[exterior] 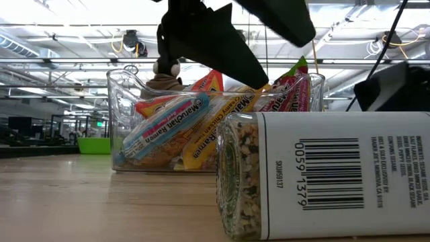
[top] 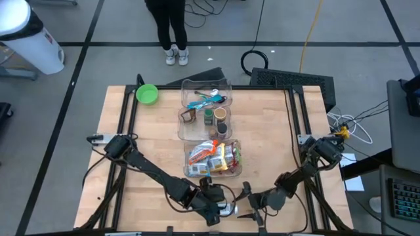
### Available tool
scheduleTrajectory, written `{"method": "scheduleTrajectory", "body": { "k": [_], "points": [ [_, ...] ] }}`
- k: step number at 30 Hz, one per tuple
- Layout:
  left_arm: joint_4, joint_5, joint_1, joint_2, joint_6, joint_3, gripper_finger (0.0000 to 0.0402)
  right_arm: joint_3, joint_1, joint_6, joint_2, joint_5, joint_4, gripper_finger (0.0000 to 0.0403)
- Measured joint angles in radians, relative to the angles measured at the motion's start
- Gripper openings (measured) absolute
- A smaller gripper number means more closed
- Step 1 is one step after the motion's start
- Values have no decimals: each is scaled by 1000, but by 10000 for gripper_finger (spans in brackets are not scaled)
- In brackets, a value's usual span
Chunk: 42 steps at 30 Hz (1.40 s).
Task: Pick & Place Food Item
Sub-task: Put the white seasoning bottle into the middle transparent bin
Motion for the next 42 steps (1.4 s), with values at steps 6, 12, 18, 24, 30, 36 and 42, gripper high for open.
{"method": "scheduleTrajectory", "body": {
  "k": [6,12,18,24,30,36,42],
  "points": [
    [-11,0,11,0,35,0,250,19,-2,-3,0,97,-69,297],
    [-11,0,24,0,84,0,250,19,-25,23,-1,125,-88,297],
    [-11,2,30,0,111,0,250,19,-27,38,-1,122,-120,297],
    [-9,3,31,0,110,0,250,18,-33,55,-1,96,-162,297],
    [-5,3,31,0,103,0,250,18,-37,49,-1,89,-159,297],
    [7,3,32,0,103,0,250,23,-51,42,65,18,-66,297],
    [11,3,33,0,103,0,250,47,-53,32,102,15,-48,297]
  ]
}}
